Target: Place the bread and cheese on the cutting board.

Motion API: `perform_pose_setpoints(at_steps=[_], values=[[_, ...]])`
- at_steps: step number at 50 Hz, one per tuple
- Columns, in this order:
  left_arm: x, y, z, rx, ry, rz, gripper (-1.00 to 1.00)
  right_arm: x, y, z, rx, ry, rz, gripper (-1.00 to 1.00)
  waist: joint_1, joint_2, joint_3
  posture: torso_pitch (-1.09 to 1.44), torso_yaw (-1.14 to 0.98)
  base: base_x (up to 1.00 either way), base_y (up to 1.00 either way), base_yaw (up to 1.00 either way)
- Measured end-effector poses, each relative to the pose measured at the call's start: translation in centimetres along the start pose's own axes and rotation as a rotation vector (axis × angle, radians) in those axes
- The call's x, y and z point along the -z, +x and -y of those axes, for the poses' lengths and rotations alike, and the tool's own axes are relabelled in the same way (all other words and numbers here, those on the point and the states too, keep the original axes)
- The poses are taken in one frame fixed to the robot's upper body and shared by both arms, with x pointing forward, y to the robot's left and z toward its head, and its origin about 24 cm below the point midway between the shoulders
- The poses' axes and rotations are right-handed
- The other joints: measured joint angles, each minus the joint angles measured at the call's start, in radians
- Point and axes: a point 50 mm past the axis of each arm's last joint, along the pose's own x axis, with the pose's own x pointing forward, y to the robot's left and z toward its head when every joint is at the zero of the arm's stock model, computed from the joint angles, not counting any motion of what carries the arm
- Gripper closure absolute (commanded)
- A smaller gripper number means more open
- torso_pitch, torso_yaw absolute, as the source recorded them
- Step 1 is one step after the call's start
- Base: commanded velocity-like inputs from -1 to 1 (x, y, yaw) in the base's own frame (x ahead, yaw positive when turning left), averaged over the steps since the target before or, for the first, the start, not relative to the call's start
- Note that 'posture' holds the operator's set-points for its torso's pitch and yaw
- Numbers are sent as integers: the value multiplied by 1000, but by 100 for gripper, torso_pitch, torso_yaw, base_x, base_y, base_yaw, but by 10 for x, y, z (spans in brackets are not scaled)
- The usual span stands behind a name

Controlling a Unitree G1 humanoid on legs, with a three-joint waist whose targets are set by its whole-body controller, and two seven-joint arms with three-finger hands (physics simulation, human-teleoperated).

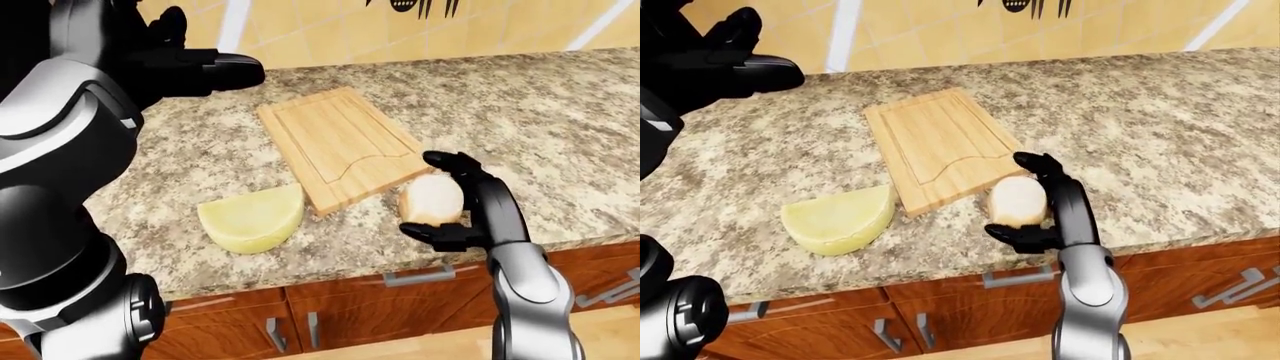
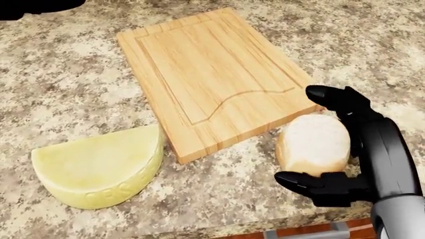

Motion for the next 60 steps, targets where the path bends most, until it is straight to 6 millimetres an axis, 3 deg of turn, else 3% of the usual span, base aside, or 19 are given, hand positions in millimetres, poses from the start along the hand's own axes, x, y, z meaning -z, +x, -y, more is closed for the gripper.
perform_pose_setpoints(at_steps=[5, 11, 14, 15, 26, 41, 49, 60], values=[[0, 0, 0, 2, -2, 3, -100, -1, 0, 1, 6, -2, 9, 3, 0, -1, -1, 0, 0, 0, 0, 0], [-1, -1, 0, 3, -2, 5, -100, -3, 0, 2, 19, -7, 21, 71, 0, -2, -3, 0, 0, 0, 0, 0], [-1, -1, 0, 3, -2, 5, -100, -4, 0, 2, 20, -8, 25, 85, 0, -2, -4, 0, 0, 0, 0, 0], [-1, -1, 0, 4, -2, 5, -100, -4, 0, 2, 20, -8, 26, 100, 0, -2, -4, 0, 0, 0, 0, 0], [-1, -1, 2, 5, -1, 4, -100, -10, -4, 2, -11, -4, 20, 100, 0, 0, 3, 0, 0, 0, 0, 0], [-1, -1, 1, 4, 0, 5, -100, -50, -23, 17, 24, -43, 124, 100, -2, 1, 8, 0, 0, 0, 0, 0], [0, -1, 2, 9, 2, 0, -100, -93, -27, 26, 33, -108, 222, 100, -4, 5, 14, 0, 0, 0, 0, 0], [2, 0, 3, 10, 5, -4, -100, -134, -21, 37, 31, -119, 245, 100, -10, 22, 29, 0, 0, 0, 0, 0]])
